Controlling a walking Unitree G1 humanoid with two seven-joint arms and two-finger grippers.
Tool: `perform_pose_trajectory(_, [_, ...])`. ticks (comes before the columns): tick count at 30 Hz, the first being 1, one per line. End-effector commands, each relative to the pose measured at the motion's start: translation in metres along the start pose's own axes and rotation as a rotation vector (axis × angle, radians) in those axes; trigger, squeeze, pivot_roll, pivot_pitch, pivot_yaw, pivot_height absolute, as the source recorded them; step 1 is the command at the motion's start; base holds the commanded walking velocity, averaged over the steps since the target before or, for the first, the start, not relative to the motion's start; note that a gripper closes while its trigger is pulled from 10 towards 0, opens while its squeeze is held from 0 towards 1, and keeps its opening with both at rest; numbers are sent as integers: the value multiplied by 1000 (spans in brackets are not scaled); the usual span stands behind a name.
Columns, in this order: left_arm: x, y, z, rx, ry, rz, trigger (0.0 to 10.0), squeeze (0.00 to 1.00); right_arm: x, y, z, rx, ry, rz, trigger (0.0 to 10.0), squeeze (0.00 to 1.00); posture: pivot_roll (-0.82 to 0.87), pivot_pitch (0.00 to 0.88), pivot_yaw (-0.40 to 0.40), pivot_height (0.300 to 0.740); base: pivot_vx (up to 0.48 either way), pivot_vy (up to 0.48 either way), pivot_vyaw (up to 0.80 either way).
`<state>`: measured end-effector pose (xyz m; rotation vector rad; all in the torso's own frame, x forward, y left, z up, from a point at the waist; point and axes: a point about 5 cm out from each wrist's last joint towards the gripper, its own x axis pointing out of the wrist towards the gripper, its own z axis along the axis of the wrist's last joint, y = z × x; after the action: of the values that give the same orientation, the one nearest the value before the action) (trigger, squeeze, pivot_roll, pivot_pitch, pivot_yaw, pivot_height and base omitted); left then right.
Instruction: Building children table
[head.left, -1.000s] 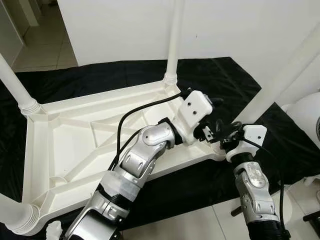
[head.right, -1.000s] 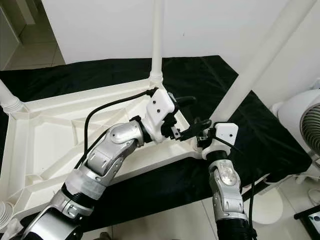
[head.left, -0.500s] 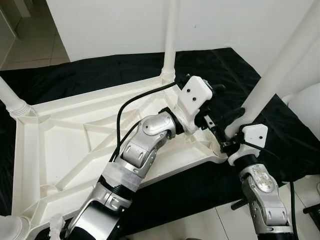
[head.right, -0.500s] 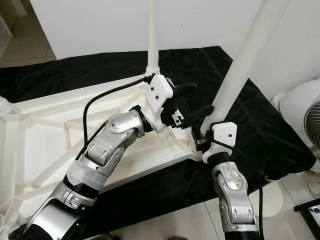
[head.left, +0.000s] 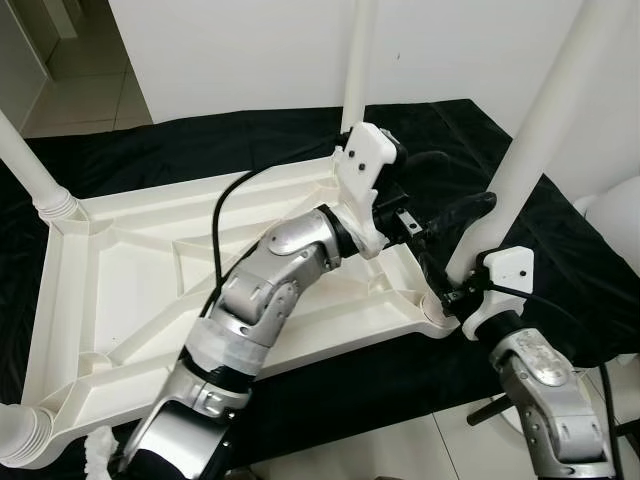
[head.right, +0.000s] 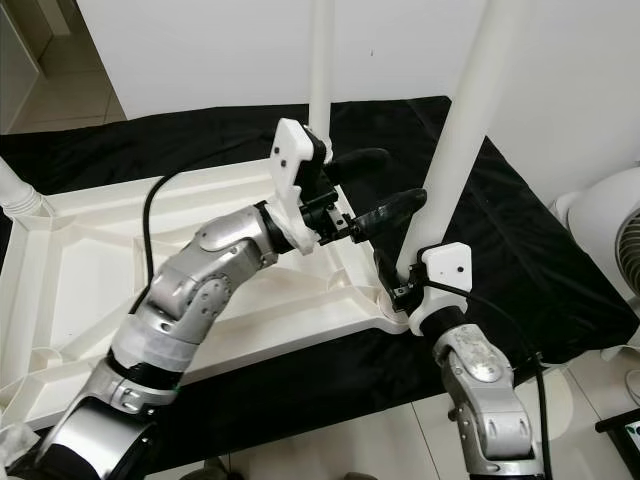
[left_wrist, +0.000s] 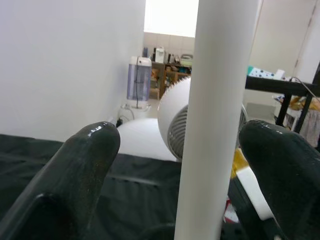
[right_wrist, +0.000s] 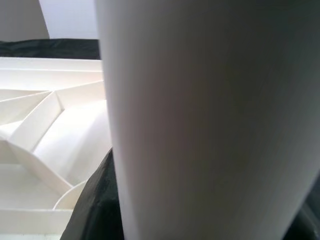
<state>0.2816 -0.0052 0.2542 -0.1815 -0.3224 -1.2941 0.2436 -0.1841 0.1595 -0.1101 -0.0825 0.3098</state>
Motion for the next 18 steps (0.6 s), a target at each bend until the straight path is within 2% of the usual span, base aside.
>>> perform_pose_trajectory(1, [-3,-13,-2,53,34,-250,10000,1000,-2,-3,12,0,-41,12,10000,0,-44,0,24,740,0,0,0])
perform_pose_trajectory(2, [-3,-12,-2,100,48,-248,10000,0,-3,-6,18,-3,-59,15,10000,0,-43,0,25,740,0,0,0])
perform_pose_trajectory(6, [-1,-13,1,123,43,-246,10000,0,-3,-9,22,-19,-56,27,10000,0,-41,0,28,740,0,0,0])
perform_pose_trajectory(7, [2,-11,3,127,47,-228,10000,0,-2,-10,24,-53,-36,49,10000,0,-39,0,29,740,0,0,0])
perform_pose_trajectory(15, [8,-11,12,117,26,-231,10000,0,3,-13,29,-122,-2,80,10000,0,-38,2,35,740,0,0,0])
perform_pose_trajectory(18, [7,-15,19,104,11,-294,10000,0,8,-15,32,-163,18,120,10000,0,-26,2,33,740,0,0,0])
